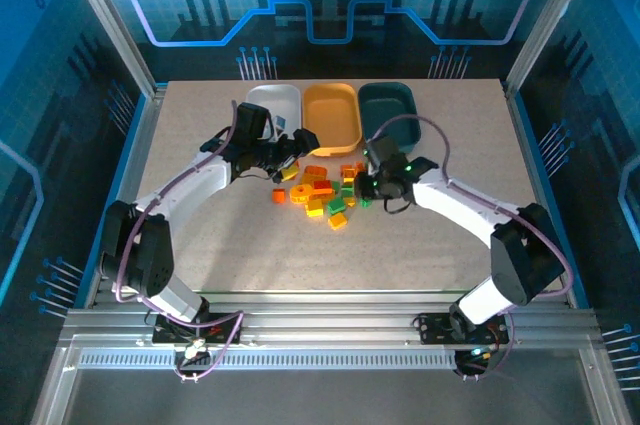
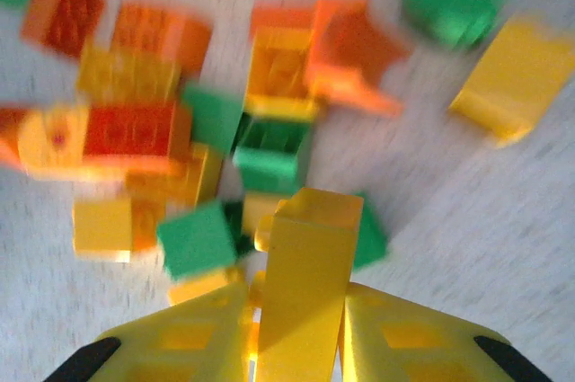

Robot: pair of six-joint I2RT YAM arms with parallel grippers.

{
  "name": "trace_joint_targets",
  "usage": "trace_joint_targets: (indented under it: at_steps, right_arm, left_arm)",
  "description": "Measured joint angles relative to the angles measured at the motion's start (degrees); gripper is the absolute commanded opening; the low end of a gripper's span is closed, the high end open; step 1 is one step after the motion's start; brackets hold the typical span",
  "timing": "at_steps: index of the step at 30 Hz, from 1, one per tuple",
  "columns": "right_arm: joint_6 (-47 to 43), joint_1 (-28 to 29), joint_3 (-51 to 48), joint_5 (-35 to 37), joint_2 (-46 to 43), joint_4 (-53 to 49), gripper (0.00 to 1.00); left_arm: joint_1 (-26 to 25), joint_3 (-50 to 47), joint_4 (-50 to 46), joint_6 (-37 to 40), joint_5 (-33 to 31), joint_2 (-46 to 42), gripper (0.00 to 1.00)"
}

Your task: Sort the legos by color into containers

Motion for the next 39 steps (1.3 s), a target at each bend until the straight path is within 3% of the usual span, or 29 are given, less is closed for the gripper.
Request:
trace_joint_targets:
  at_steps: [4, 8, 13, 17, 21, 24, 27, 32, 35, 39]
  right_arm:
    - [-2.5, -10.3, 5.4, 0.1, 3.1, 4.0, 0.29]
    - [-4.8, -17.0, 15.1, -1.4, 13.2, 5.1, 0.30]
    - [-6.6, -19.4, 29.0, -3.4, 26.4, 3.0, 0.40]
    - [-6.8, -19.7, 36.3, -4.2, 32.3, -0.3, 0.61]
    - [-7.2, -19.8, 38.1, -4.3, 32.3, -2.1, 0.61]
    - [-6.9, -19.6, 33.0, -4.1, 27.6, -0.5, 0.61]
    - [-5.4, -18.4, 20.6, -3.0, 16.5, 2.4, 0.58]
    - [-2.4, -8.8, 2.4, 0.0, 1.4, 6.3, 0.53]
    - [-2.3, -4.3, -3.5, 0.0, 0.2, 6.8, 0.53]
    - [-4.6, -2.5, -4.8, -0.1, 1.9, 5.2, 0.56]
  left_arm:
    - [-1.6, 2.1, 2.4, -1.4, 6.1, 5.5, 0.93]
    - [-4.7, 2.4, 2.9, -1.3, 9.2, 8.2, 0.93]
    - [-6.2, 3.0, 2.9, -1.4, 11.7, 8.8, 0.93]
    - [-6.1, 3.6, 2.8, -1.2, 11.8, 8.8, 0.93]
    - [-6.1, 3.8, 2.7, -1.2, 11.8, 8.8, 0.93]
    - [-6.1, 3.8, 2.7, -1.2, 11.7, 8.8, 0.93]
    - [-6.1, 3.8, 2.6, -1.2, 11.7, 8.8, 0.94]
    - [-5.6, 3.7, 2.5, -1.2, 11.4, 8.8, 0.94]
    - [-5.1, 3.7, 2.5, -1.4, 11.2, 8.8, 0.94]
    - [-4.7, 3.7, 2.5, -1.4, 11.2, 8.6, 0.94]
